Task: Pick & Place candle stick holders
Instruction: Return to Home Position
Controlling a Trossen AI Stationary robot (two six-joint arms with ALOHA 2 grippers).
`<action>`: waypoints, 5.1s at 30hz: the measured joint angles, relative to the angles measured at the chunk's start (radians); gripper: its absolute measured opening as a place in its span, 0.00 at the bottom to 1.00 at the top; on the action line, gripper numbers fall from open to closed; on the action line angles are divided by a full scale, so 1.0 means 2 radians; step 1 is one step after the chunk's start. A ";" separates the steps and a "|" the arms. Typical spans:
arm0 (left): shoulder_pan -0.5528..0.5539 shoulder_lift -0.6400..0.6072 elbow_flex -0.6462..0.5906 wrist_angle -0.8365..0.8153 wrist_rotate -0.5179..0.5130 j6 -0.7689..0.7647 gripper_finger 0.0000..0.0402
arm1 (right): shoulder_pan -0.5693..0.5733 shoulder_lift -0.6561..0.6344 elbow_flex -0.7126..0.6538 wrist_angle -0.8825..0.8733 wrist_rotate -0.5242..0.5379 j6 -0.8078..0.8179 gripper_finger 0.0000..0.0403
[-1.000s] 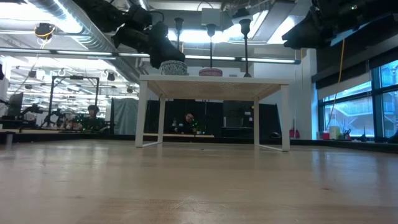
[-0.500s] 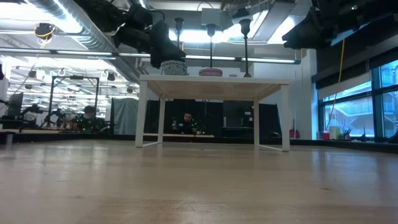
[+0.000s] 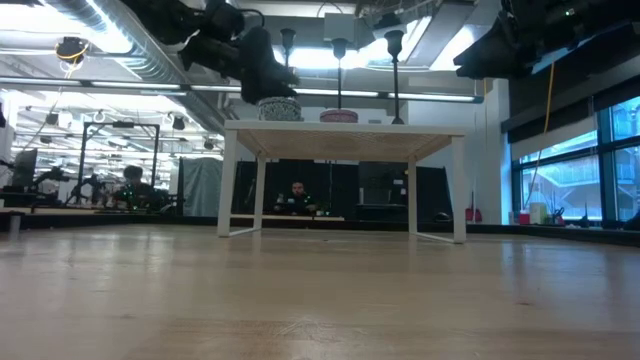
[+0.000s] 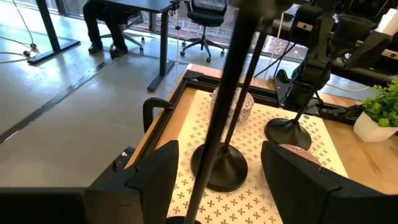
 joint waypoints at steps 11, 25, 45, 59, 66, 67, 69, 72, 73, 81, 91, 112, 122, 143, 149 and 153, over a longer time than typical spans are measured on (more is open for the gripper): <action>0.000 -0.023 0.000 -0.033 -0.033 0.000 0.67 | 0.000 0.000 0.000 0.000 0.000 0.003 0.50; 0.000 -0.023 0.000 -0.054 -0.035 0.010 0.73 | 0.000 0.000 0.000 0.004 0.001 0.003 0.50; 0.002 -0.044 0.000 -0.108 -0.059 0.078 0.73 | 0.000 0.000 0.000 0.000 0.000 0.007 0.50; 0.001 -0.101 0.000 -0.165 -0.091 0.092 0.73 | 0.000 0.000 0.000 0.000 -0.005 0.011 0.50; 0.002 -0.112 0.000 -0.187 -0.109 0.096 0.73 | 0.000 0.000 0.000 0.001 -0.004 0.011 0.50; 0.002 -0.113 0.000 -0.188 -0.110 0.095 0.73 | 0.000 0.000 0.000 0.001 -0.004 0.011 0.50; 0.002 -0.115 0.000 -0.189 -0.110 0.093 0.73 | 0.000 0.000 0.000 0.001 -0.004 0.011 0.50; 0.001 -0.118 0.000 -0.189 -0.110 0.087 0.73 | 0.000 0.000 0.000 0.001 -0.004 0.011 0.50; 0.000 -0.118 0.000 -0.190 -0.110 0.082 0.73 | 0.000 0.000 0.000 0.001 -0.004 0.011 0.50; -0.041 -0.117 0.000 -0.207 -0.111 0.075 0.73 | 0.000 0.000 0.000 0.001 -0.004 0.011 0.50; -0.109 -0.117 0.000 -0.208 -0.114 0.060 0.73 | 0.000 0.000 0.000 0.003 -0.004 0.011 0.50; -0.249 -0.117 0.000 -0.182 -0.201 0.031 0.73 | 0.000 0.000 0.000 0.010 -0.006 0.011 0.50; -0.303 -0.117 0.000 -0.181 -0.221 0.011 0.73 | 0.000 0.000 0.000 0.013 -0.018 0.011 0.50; -0.444 -0.117 0.000 -0.142 -0.279 0.011 0.73 | 0.008 0.000 0.000 0.046 -0.148 0.035 0.50; -0.492 -0.117 -0.006 -0.129 -0.347 -0.008 0.73 | 0.042 0.000 0.000 0.047 -0.149 0.057 0.50; -0.518 -0.116 -0.036 -0.093 -0.367 -0.016 0.73 | 0.067 0.000 0.000 0.071 -0.149 0.062 0.50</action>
